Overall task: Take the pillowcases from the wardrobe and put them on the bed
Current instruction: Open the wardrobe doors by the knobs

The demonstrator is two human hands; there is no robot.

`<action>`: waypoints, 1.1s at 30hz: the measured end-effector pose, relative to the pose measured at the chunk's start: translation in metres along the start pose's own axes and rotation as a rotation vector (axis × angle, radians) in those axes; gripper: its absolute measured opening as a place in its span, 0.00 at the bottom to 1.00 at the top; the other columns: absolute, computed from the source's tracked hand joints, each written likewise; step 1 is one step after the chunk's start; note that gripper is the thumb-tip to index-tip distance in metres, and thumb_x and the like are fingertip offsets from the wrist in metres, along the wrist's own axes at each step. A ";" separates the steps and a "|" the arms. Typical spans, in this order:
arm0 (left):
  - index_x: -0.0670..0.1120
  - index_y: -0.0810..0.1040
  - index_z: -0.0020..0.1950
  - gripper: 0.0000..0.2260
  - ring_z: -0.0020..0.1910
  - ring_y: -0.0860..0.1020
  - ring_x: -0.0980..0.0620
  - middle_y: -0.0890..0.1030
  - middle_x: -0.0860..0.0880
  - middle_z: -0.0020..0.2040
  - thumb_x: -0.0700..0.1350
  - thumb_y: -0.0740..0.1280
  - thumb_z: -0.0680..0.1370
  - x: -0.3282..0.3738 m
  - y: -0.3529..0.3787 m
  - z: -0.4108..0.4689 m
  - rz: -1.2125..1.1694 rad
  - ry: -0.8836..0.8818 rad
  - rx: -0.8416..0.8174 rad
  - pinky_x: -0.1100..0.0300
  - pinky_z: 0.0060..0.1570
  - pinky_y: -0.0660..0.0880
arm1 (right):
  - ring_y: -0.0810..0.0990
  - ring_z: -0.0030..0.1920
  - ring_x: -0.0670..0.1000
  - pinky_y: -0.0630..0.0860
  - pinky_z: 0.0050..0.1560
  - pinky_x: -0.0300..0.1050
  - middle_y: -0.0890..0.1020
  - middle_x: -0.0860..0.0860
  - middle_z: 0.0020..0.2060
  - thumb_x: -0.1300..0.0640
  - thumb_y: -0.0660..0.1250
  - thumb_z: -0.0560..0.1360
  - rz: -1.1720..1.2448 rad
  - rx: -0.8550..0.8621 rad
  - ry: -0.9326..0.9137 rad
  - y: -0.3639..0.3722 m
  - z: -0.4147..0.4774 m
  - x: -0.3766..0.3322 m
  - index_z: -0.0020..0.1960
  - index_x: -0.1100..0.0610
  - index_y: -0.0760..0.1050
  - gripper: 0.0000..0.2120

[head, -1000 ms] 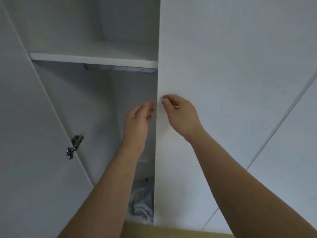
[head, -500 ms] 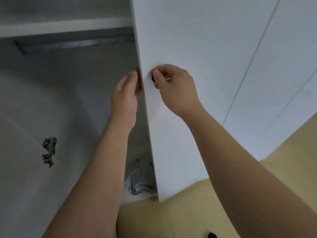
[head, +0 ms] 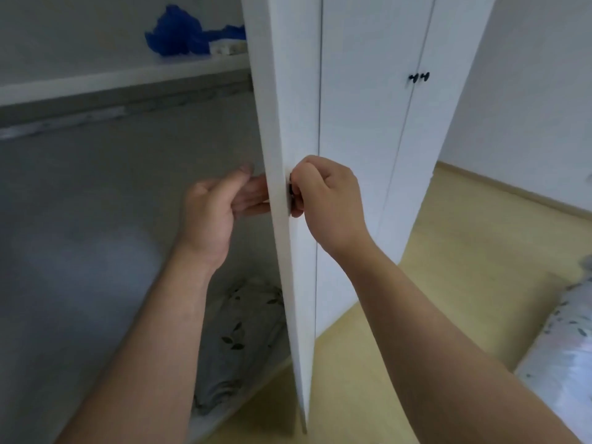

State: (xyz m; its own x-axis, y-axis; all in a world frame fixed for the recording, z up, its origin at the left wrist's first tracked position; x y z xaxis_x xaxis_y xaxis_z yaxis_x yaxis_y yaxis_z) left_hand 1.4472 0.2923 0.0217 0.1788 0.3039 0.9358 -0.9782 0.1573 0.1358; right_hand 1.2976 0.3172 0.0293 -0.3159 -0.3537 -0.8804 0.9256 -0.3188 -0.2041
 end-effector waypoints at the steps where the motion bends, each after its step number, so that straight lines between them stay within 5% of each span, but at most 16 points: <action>1: 0.50 0.89 0.36 0.22 0.42 0.87 0.49 0.88 0.49 0.39 0.42 0.60 0.83 0.000 0.011 0.000 0.007 -0.001 -0.052 0.52 0.45 0.82 | 0.70 0.32 0.62 0.73 0.33 0.60 0.71 0.66 0.32 0.59 0.58 0.72 0.017 0.014 0.020 -0.012 -0.001 0.003 0.34 0.69 0.65 0.14; 4: 0.52 0.89 0.39 0.20 0.47 0.87 0.48 0.88 0.50 0.42 0.43 0.61 0.83 0.000 0.048 0.001 0.053 -0.004 -0.178 0.51 0.49 0.82 | 0.66 0.33 0.56 0.65 0.34 0.54 0.69 0.70 0.33 0.59 0.57 0.72 0.095 0.072 0.094 -0.050 -0.005 0.008 0.36 0.71 0.61 0.14; 7: 0.45 0.88 0.48 0.14 0.52 0.86 0.50 0.88 0.49 0.47 0.44 0.63 0.83 -0.003 0.087 0.000 0.070 -0.016 -0.275 0.55 0.48 0.82 | 0.63 0.35 0.54 0.62 0.38 0.50 0.66 0.59 0.33 0.59 0.56 0.74 0.079 0.122 0.152 -0.088 -0.002 0.020 0.36 0.68 0.60 0.14; 11: 0.45 0.85 0.54 0.11 0.56 0.85 0.52 0.87 0.51 0.54 0.47 0.63 0.83 -0.019 0.127 0.002 0.098 -0.015 -0.377 0.54 0.56 0.81 | 0.76 0.44 0.55 0.78 0.52 0.56 0.78 0.61 0.44 0.50 0.53 0.78 -0.036 0.153 0.251 -0.130 0.007 0.046 0.49 0.66 0.71 0.19; 15: 0.40 0.82 0.60 0.14 0.58 0.84 0.50 0.85 0.46 0.58 0.47 0.63 0.83 -0.026 0.164 0.002 0.021 -0.032 -0.449 0.59 0.61 0.78 | 0.83 0.55 0.56 0.80 0.61 0.58 0.84 0.53 0.53 0.50 0.54 0.77 -0.035 0.160 0.323 -0.171 -0.003 0.052 0.56 0.55 0.79 0.19; 19: 0.41 0.81 0.60 0.13 0.59 0.83 0.49 0.85 0.45 0.57 0.46 0.61 0.84 -0.020 0.196 0.009 -0.044 -0.027 -0.510 0.63 0.60 0.78 | 0.77 0.44 0.56 0.78 0.57 0.61 0.80 0.61 0.46 0.41 0.56 0.73 -0.081 0.223 0.355 -0.197 -0.009 0.053 0.54 0.64 0.74 0.27; 22: 0.41 0.80 0.64 0.14 0.62 0.81 0.53 0.83 0.49 0.59 0.47 0.61 0.84 -0.026 0.215 0.010 -0.021 -0.055 -0.576 0.61 0.67 0.74 | 0.80 0.44 0.52 0.78 0.62 0.65 0.82 0.63 0.49 0.30 0.55 0.76 -0.150 0.299 0.346 -0.206 -0.023 0.046 0.53 0.60 0.77 0.33; 25: 0.40 0.73 0.73 0.21 0.69 0.76 0.56 0.77 0.49 0.69 0.51 0.56 0.86 -0.034 0.230 0.010 0.041 -0.090 -0.653 0.61 0.71 0.69 | 0.84 0.51 0.57 0.79 0.59 0.60 0.86 0.58 0.52 0.41 0.61 0.80 -0.241 0.367 0.235 -0.209 -0.033 0.039 0.54 0.47 0.81 0.14; 30: 0.44 0.62 0.79 0.25 0.76 0.65 0.58 0.66 0.52 0.79 0.56 0.49 0.86 -0.043 0.246 0.015 0.000 -0.175 -0.778 0.59 0.75 0.59 | 0.80 0.41 0.55 0.77 0.46 0.53 0.84 0.57 0.46 0.52 0.60 0.79 -0.350 0.532 0.234 -0.211 -0.028 0.050 0.55 0.56 0.78 0.12; 33: 0.44 0.63 0.79 0.25 0.77 0.65 0.55 0.66 0.51 0.79 0.55 0.49 0.86 -0.050 0.241 0.021 -0.042 -0.184 -0.712 0.58 0.75 0.59 | 0.76 0.62 0.51 0.72 0.66 0.47 0.78 0.53 0.62 0.56 0.64 0.79 -0.349 0.751 0.229 -0.193 -0.038 0.052 0.70 0.56 0.72 0.20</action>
State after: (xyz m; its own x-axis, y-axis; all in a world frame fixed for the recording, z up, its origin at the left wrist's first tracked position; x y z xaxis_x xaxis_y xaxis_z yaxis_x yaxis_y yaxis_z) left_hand 1.2000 0.2956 0.0141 0.1328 0.1318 0.9823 -0.6544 0.7560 -0.0129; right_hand 1.1102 0.3940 0.0062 -0.4322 0.0330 -0.9012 0.3743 -0.9026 -0.2126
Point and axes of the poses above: each hand's wrist, its own z-axis towards the middle knuckle, its own y-axis out of the palm, x = y × z, the point moved 5 cm from there along z, towards the middle knuckle
